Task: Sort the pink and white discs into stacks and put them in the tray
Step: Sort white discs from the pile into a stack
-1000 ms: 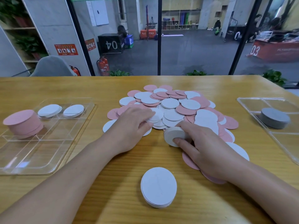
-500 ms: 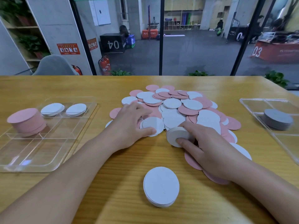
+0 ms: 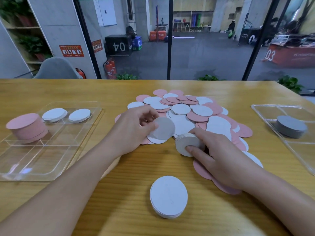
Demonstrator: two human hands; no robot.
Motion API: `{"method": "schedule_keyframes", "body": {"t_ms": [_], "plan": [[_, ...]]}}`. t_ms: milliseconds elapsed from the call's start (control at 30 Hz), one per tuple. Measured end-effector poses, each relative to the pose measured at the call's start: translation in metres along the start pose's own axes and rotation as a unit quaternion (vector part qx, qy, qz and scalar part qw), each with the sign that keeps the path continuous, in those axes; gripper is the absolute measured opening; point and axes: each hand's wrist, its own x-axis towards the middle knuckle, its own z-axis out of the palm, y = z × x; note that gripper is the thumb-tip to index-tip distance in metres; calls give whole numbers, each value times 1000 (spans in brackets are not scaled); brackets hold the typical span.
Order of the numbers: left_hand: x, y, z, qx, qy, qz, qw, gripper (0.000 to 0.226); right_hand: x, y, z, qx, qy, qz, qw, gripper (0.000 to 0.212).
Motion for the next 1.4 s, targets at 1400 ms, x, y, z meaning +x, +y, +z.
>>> {"method": "schedule_keyframes", "body": {"t_ms": [1400], "plan": [[-2,-9,-1,242,-68,-33,967,41,-2,-7,0,-22,6,-23,999,25]]}}
